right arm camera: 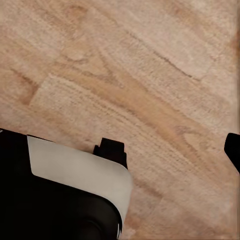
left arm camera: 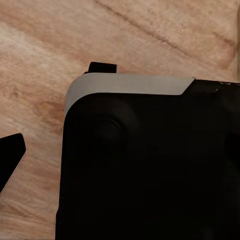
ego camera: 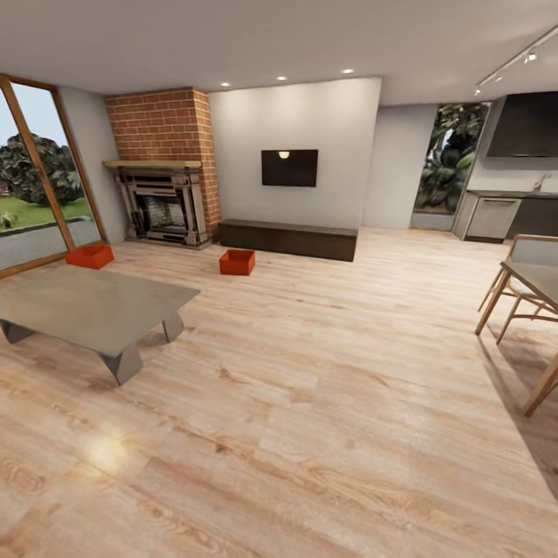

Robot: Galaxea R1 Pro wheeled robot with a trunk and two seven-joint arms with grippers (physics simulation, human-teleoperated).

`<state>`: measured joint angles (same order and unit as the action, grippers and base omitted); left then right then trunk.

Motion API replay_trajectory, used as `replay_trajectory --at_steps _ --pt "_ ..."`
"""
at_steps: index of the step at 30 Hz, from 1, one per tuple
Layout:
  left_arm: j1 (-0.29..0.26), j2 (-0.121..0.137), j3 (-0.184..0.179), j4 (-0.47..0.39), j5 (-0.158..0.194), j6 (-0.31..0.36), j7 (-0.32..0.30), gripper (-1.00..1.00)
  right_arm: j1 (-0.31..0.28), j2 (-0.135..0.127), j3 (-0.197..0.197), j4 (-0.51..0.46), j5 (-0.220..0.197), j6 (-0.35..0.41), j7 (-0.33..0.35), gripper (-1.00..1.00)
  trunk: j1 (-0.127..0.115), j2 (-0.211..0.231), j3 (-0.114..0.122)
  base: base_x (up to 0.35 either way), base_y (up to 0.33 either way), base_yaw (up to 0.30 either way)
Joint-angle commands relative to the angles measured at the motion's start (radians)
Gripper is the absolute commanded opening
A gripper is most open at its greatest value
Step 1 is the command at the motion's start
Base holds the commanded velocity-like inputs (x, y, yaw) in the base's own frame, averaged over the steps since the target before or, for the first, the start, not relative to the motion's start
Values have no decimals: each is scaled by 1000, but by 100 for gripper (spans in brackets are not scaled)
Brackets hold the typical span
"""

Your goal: Move the two storage containers from the living room to the garage. In the garage, place one container on the floor and stack the other container on top of it (either order is fine).

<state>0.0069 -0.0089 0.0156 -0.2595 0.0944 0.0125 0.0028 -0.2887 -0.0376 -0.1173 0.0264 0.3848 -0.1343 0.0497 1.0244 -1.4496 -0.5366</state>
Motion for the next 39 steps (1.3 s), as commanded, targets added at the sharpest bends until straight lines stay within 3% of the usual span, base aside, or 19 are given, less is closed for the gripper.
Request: replay_trajectory --at_steps 1,39 --pt "1 1 1 -3 10 1 0 100 -1 0 -8 3 6 -5 2 100 1 0 -1 339 0 0" --pt "1 0 1 -3 10 1 0 100 -1 1 -8 3 6 -5 2 100 1 0 -1 338 0 0"
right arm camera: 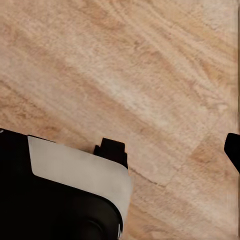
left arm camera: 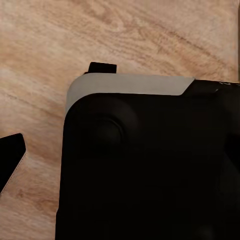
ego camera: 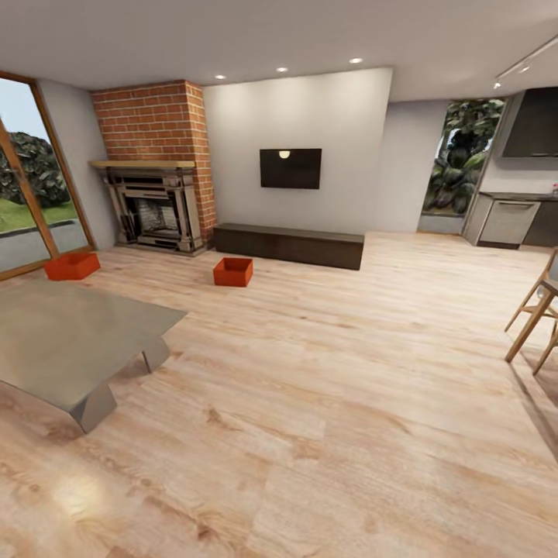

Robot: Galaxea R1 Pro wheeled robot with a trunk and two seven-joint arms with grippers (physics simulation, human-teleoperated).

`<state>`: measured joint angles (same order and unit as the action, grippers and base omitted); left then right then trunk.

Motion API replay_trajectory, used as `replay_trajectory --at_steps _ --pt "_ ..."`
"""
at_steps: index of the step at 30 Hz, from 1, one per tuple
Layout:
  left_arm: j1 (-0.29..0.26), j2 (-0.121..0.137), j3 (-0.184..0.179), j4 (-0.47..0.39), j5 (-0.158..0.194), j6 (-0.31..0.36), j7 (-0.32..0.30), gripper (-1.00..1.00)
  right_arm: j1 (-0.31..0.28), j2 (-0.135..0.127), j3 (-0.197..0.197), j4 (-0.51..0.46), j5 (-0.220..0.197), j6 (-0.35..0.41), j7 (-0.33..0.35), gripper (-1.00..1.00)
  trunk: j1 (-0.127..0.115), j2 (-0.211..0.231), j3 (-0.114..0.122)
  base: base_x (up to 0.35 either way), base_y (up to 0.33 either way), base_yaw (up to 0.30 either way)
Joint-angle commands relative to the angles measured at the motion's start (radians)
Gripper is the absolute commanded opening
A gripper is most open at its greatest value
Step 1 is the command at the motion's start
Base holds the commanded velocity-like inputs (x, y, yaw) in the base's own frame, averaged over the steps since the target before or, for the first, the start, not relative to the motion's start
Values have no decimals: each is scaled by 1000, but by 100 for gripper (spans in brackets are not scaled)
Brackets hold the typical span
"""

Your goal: Move the two storage containers from the living room to the garage. In the garage, place one container on the floor and stack the other container on top of it (either order is fine).

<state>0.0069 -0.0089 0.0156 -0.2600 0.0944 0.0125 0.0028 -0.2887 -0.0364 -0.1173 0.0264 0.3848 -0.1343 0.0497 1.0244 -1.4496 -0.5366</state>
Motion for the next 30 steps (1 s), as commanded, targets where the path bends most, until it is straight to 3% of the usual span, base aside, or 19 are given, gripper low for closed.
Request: replay_trajectory --at_steps 1,30 --pt "1 0 1 -2 10 1 0 100 -1 0 -8 3 6 -5 2 100 1 0 -1 338 0 0" --pt "1 0 1 -2 10 1 0 100 -1 0 -8 3 6 -5 2 100 1 0 -1 338 0 0"
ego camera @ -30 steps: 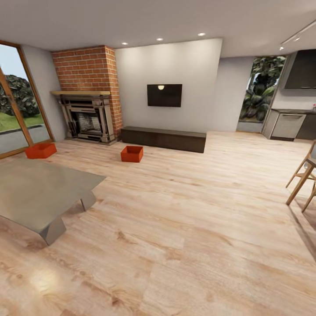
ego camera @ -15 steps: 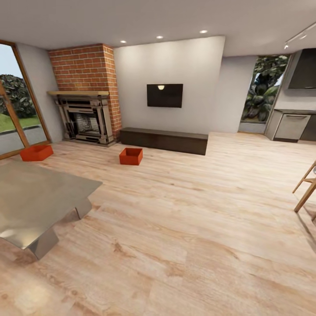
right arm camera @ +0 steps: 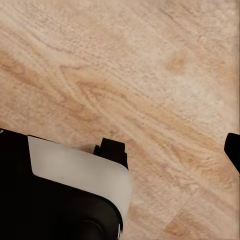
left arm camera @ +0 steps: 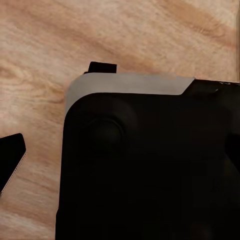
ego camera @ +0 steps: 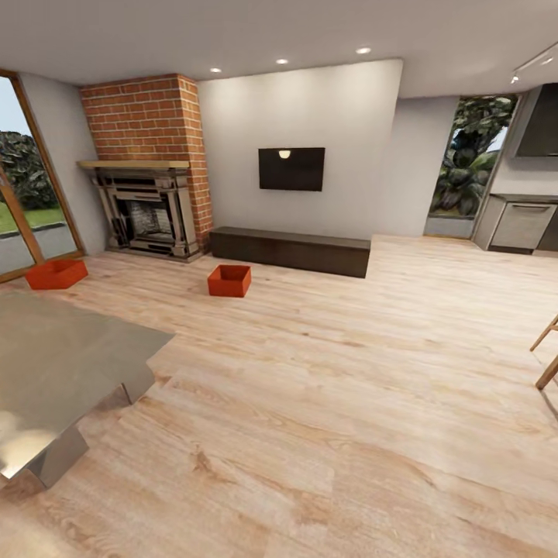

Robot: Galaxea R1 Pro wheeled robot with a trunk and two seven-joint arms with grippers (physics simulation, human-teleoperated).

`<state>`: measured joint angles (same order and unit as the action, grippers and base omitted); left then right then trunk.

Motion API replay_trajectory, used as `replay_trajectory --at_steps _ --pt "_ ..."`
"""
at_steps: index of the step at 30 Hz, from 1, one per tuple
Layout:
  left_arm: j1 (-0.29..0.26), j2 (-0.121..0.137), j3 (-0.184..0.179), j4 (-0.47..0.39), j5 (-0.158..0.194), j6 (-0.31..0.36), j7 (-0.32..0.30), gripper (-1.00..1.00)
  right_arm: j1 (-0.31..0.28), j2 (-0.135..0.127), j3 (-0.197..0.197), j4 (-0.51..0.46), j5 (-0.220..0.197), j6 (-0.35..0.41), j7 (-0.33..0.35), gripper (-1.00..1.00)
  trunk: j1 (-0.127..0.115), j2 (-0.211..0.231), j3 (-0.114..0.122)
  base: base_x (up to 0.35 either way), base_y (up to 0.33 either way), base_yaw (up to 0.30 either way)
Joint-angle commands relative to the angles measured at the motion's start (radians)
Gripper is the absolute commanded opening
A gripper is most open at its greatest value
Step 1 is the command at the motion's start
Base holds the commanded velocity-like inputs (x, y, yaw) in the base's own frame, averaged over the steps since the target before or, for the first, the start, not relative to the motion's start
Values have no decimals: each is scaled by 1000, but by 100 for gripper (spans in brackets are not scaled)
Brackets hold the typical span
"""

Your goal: Move the two storage containers from the living room to the garage. In the garage, place one container on the floor and stack the other container on top of it (either order is fine).

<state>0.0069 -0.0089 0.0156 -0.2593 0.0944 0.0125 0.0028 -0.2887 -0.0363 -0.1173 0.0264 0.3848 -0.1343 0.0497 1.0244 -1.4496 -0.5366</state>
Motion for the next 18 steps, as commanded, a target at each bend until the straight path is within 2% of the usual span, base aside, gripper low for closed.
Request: replay_trajectory --at_steps 1,18 --pt "1 0 1 -2 10 1 0 100 -1 0 -8 3 6 -5 2 100 1 0 -1 338 0 0" --pt "1 0 1 -1 10 1 0 100 -1 0 -8 3 6 -5 2 100 1 0 -1 339 0 0"
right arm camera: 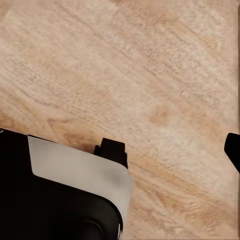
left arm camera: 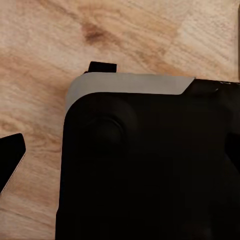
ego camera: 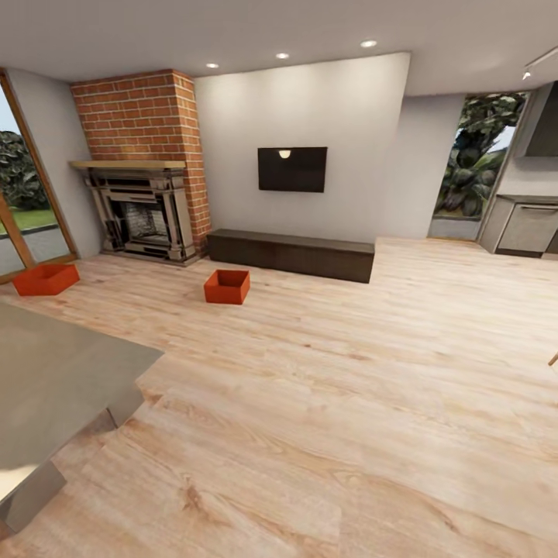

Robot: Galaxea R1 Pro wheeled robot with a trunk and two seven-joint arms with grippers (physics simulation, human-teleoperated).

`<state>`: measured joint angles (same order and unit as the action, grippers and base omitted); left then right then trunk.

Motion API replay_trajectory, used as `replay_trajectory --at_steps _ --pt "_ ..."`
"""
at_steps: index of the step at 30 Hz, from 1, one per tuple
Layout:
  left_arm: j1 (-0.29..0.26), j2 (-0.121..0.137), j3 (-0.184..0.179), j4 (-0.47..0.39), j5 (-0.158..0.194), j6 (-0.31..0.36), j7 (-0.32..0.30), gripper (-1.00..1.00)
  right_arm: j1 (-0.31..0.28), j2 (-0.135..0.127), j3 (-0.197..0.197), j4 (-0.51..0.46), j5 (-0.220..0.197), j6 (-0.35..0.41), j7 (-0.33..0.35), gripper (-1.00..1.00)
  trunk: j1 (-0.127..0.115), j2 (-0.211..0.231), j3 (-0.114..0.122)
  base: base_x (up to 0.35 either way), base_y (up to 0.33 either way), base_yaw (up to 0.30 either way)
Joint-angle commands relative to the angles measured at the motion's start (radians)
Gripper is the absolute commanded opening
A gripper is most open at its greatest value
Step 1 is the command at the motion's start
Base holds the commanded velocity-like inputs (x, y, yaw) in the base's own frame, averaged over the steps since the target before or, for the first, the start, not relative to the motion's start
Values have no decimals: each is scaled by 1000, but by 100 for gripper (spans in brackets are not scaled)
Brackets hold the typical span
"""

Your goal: Move the two storage containers from the living room to the garage. In the garage, place one container on the floor and stack the other container on top of it (either order is fine).

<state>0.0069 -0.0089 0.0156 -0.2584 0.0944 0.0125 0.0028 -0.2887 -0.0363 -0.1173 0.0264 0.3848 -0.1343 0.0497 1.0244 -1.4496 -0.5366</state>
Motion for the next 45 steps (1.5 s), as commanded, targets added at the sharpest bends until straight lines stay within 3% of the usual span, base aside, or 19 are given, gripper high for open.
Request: replay_trajectory --at_steps 1,45 --pt "1 0 1 -2 10 1 0 100 -1 0 -8 3 6 -5 2 100 1 0 -1 339 0 0" --pt "1 0 1 -4 10 1 0 100 -1 0 -8 3 6 -5 3 100 1 0 -1 338 0 0"
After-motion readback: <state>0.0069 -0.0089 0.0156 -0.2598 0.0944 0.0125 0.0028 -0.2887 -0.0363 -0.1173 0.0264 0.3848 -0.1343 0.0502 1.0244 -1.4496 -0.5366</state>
